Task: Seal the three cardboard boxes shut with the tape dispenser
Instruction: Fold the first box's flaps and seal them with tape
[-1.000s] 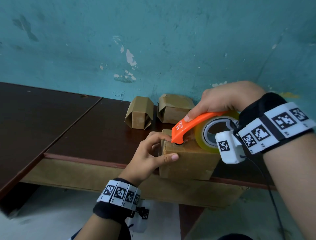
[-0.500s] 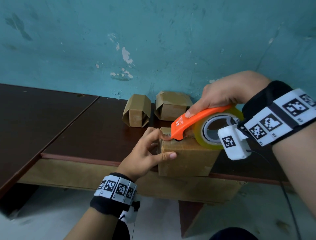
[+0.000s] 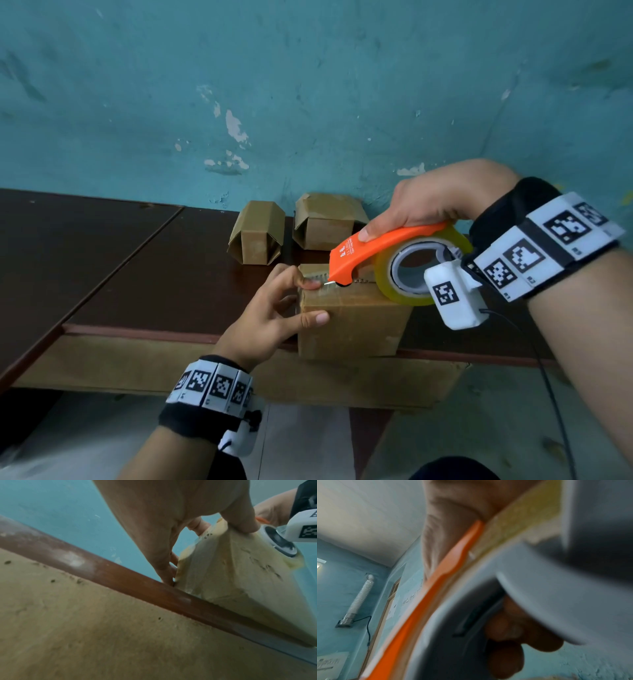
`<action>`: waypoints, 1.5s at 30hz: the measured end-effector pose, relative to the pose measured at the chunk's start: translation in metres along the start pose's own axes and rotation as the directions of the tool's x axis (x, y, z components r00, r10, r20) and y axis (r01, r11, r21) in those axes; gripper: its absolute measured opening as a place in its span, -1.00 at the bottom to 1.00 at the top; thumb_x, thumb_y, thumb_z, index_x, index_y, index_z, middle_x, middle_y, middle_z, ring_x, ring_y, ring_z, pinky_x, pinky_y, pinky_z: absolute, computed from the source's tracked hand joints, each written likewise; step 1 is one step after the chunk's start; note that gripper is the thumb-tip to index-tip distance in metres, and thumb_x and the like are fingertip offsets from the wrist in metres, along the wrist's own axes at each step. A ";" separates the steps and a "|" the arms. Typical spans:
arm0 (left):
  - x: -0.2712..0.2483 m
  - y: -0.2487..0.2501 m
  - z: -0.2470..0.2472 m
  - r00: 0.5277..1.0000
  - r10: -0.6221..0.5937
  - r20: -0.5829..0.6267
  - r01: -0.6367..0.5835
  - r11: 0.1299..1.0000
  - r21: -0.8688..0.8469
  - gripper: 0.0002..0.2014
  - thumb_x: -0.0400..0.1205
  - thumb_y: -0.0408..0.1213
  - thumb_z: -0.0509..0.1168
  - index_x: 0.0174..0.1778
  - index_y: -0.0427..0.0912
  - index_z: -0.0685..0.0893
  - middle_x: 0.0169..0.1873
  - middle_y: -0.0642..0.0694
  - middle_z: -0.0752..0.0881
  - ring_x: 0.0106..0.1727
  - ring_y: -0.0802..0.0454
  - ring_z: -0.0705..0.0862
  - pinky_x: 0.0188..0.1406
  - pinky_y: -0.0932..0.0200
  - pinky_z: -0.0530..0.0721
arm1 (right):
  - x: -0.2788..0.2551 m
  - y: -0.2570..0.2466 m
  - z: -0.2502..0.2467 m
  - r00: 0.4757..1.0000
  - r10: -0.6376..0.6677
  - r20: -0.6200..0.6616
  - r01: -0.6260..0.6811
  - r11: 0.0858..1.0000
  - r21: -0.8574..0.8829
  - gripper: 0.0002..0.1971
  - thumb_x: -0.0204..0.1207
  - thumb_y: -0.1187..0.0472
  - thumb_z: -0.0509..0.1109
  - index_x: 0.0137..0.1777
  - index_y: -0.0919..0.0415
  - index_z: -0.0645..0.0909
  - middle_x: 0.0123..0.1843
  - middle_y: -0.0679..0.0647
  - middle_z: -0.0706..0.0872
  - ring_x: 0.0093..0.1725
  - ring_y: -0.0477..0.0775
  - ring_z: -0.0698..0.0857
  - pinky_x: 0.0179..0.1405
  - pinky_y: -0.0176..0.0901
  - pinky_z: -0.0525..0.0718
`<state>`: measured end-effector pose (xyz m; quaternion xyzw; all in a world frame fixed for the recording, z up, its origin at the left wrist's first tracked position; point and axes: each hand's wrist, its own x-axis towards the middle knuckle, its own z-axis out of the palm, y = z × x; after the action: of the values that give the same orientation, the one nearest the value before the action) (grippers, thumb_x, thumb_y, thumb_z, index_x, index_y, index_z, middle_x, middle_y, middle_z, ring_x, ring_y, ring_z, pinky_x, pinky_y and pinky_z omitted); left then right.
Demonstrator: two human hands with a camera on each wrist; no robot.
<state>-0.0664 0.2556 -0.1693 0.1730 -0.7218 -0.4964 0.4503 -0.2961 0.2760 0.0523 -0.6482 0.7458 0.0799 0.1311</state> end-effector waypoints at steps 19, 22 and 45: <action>0.001 -0.005 -0.002 1.000 -0.013 0.011 0.014 1.000 -0.025 -0.64 0.49 -0.08 0.63 0.12 0.06 0.68 0.33 -0.38 0.56 0.39 -0.25 0.71 0.23 -0.03 0.77 | -0.007 0.018 0.002 1.000 -0.010 -0.025 0.011 0.999 0.040 -0.27 0.26 -0.63 0.42 -0.30 0.11 0.83 -0.41 -0.05 0.84 -0.18 0.11 0.87 -0.07 0.01 0.72; 0.000 -0.004 -0.001 1.000 -0.007 0.014 0.007 1.000 -0.024 -0.67 0.50 -0.14 0.61 0.12 0.03 0.68 0.32 -0.37 0.59 0.38 -0.24 0.72 0.22 -0.01 0.77 | -0.009 0.017 0.004 0.999 0.004 -0.049 -0.004 1.000 0.010 -0.28 0.29 -0.64 0.42 -0.26 0.10 0.82 -0.46 -0.09 0.82 -0.15 0.10 0.85 -0.11 -0.01 0.67; -0.001 0.005 0.003 0.996 -0.080 -0.024 0.080 0.996 -0.027 -0.64 0.45 -0.06 0.62 0.06 -0.02 0.67 0.32 -0.32 0.62 0.34 -0.14 0.73 0.08 0.02 0.80 | -0.011 0.044 0.010 1.000 0.002 0.024 -0.002 1.000 -0.004 0.03 -0.20 -0.81 0.28 -0.16 0.12 0.87 -0.27 0.01 0.89 -0.11 0.15 0.90 0.25 0.24 0.79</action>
<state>-0.0668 0.2601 -0.1663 0.2022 -0.7021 -0.5210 0.4413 -0.3372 0.2954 0.0439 -0.6466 0.7448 0.0893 0.1386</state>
